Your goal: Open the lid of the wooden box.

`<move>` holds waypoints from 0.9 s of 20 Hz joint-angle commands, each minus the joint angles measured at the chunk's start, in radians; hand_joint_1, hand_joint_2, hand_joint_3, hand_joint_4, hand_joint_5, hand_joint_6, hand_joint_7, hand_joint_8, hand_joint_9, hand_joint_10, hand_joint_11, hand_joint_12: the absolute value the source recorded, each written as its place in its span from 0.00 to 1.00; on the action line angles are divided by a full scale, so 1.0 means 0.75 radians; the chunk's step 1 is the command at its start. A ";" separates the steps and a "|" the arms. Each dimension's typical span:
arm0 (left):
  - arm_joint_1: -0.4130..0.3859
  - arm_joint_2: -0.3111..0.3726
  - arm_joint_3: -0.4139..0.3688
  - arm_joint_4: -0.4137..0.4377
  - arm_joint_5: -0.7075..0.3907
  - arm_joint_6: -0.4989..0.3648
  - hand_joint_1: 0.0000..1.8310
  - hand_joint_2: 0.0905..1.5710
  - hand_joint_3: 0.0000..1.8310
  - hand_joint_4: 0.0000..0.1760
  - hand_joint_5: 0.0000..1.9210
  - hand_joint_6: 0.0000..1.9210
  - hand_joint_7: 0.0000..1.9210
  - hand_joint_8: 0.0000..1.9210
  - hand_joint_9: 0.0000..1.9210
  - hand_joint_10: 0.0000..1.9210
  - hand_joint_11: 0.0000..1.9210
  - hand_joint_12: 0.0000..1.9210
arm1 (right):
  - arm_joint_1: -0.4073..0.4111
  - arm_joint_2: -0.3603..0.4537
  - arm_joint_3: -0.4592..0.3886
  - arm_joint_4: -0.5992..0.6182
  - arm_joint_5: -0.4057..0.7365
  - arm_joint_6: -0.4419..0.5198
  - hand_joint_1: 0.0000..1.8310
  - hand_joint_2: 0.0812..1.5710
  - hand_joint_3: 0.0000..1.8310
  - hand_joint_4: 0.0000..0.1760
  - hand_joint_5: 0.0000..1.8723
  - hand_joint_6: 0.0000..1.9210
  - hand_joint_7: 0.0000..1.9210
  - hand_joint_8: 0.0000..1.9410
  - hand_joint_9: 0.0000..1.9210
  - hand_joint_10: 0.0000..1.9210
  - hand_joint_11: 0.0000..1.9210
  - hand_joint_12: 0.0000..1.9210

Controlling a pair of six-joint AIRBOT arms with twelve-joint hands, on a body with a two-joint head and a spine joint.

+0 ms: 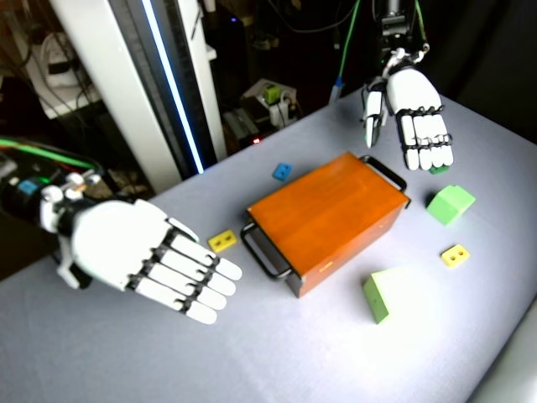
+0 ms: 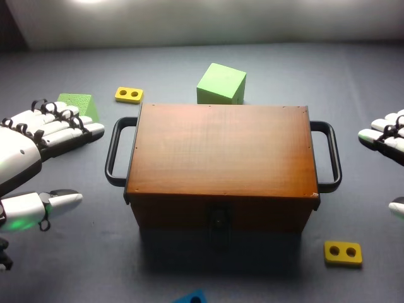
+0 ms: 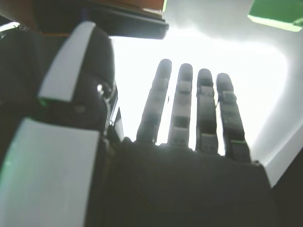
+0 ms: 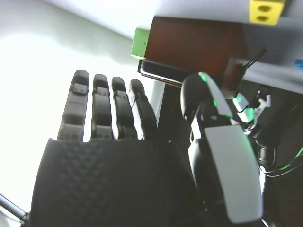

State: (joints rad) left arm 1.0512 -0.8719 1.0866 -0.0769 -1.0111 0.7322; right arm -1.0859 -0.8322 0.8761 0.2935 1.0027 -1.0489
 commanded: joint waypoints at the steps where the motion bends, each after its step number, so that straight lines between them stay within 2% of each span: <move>1: -0.009 -0.002 0.007 -0.005 -0.125 -0.002 0.24 0.84 0.00 0.00 0.10 0.01 0.09 0.01 0.03 0.01 0.00 0.00 | 0.017 -0.001 0.007 -0.006 0.122 0.002 0.30 0.88 0.00 0.00 0.03 0.00 0.00 0.00 0.00 0.00 0.00 0.00; 8: -0.010 -0.015 0.010 0.022 -0.083 -0.011 0.21 0.83 0.00 0.00 0.11 0.00 0.08 0.00 0.01 0.00 0.00 0.00 | 0.051 -0.046 0.036 -0.020 0.042 0.002 0.33 0.88 0.00 0.00 0.03 0.00 0.00 0.00 0.00 0.00 0.00 0.00; 11: -0.010 -0.018 0.011 0.033 -0.067 -0.015 0.19 0.83 0.00 0.00 0.11 0.00 0.08 0.00 0.01 0.00 0.00 0.00 | 0.059 -0.060 0.045 -0.024 0.017 0.002 0.30 0.88 0.00 0.00 0.03 0.00 0.00 0.00 0.00 0.00 0.00 0.00; 18: -0.014 -0.037 0.020 0.067 -0.046 -0.050 0.19 0.83 0.00 0.00 0.10 0.00 0.08 0.00 0.01 0.00 0.00 0.00 | 0.106 -0.104 0.072 -0.066 -0.066 0.002 0.31 0.88 0.00 0.00 0.04 0.00 0.00 0.00 0.00 0.00 0.00 0.00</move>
State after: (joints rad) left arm 1.0485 -0.8974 1.0958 -0.0093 -0.9485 0.7017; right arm -1.0138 -0.9127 0.9253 0.2550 0.8543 -1.0489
